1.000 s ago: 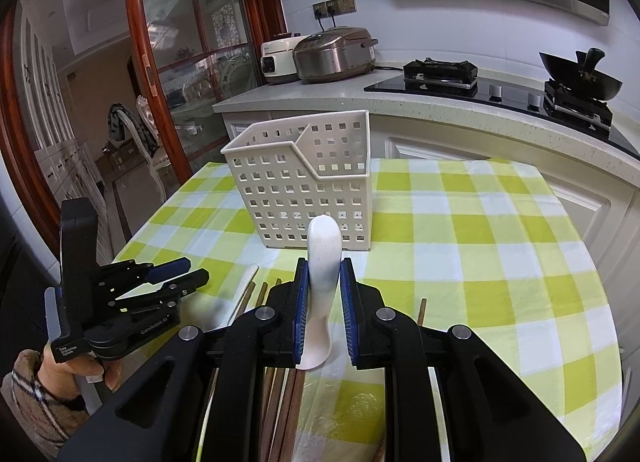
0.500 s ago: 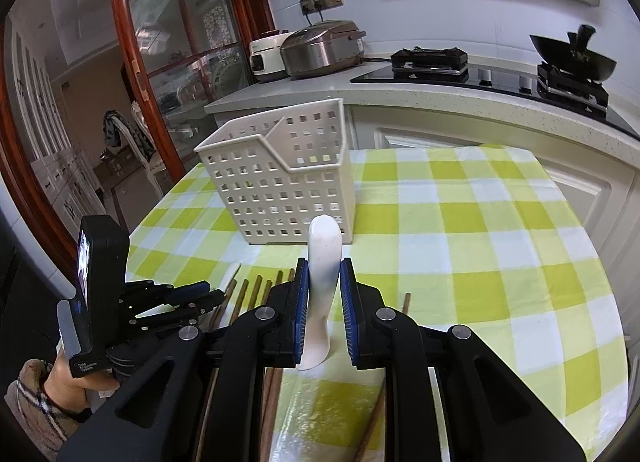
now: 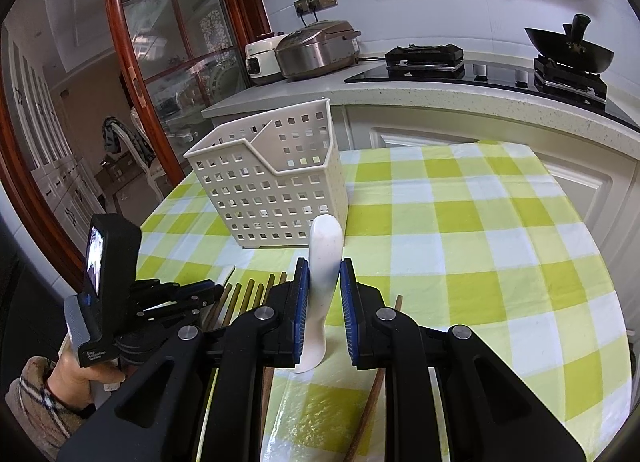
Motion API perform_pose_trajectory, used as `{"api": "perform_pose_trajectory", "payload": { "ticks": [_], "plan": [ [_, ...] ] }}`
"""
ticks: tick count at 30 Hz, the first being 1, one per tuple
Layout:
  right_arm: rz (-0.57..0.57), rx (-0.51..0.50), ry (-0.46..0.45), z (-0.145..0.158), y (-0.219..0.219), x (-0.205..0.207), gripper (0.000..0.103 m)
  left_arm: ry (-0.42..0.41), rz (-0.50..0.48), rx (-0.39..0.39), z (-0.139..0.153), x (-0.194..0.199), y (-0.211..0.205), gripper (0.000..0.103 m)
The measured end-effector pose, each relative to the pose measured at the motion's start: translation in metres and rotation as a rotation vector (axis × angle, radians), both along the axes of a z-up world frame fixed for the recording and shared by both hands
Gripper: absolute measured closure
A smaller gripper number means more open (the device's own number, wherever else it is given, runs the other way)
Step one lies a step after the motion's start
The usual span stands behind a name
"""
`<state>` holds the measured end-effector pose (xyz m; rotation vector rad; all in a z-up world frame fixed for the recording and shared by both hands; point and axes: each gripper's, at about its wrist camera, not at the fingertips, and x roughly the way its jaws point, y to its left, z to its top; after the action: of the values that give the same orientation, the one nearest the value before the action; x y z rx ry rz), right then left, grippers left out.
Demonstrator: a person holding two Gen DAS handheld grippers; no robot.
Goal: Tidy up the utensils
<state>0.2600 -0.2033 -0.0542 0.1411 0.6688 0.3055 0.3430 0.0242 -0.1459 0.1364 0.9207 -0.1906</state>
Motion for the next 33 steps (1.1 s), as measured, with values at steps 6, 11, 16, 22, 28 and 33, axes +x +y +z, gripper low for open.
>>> {"api": "perform_pose_trajectory", "payload": {
  "ticks": [6, 11, 16, 22, 28, 33],
  "plan": [
    [0.006, -0.002, -0.002, 0.001, 0.001, -0.001, 0.085, -0.019, 0.002, -0.003, 0.000, -0.003, 0.000, 0.093],
    [0.010, -0.005, -0.010, 0.004, 0.003, -0.004, 0.085, -0.084, -0.001, -0.025, 0.012, -0.021, 0.001, 0.093],
    [0.023, -0.009, -0.027, 0.010, 0.009, -0.009, 0.085, -0.149, 0.003, -0.051, 0.031, -0.040, 0.004, 0.093],
    [0.026, -0.018, -0.051, 0.018, 0.013, -0.014, 0.085, -0.239, -0.003, -0.089, 0.063, -0.061, 0.005, 0.093],
    [0.031, -0.030, -0.077, 0.024, 0.017, -0.010, 0.085, -0.332, -0.025, -0.122, 0.102, -0.069, 0.000, 0.093],
    [0.036, -0.032, -0.103, 0.030, 0.019, -0.002, 0.085, -0.389, -0.027, -0.181, 0.129, -0.066, 0.001, 0.093]
  ]
}}
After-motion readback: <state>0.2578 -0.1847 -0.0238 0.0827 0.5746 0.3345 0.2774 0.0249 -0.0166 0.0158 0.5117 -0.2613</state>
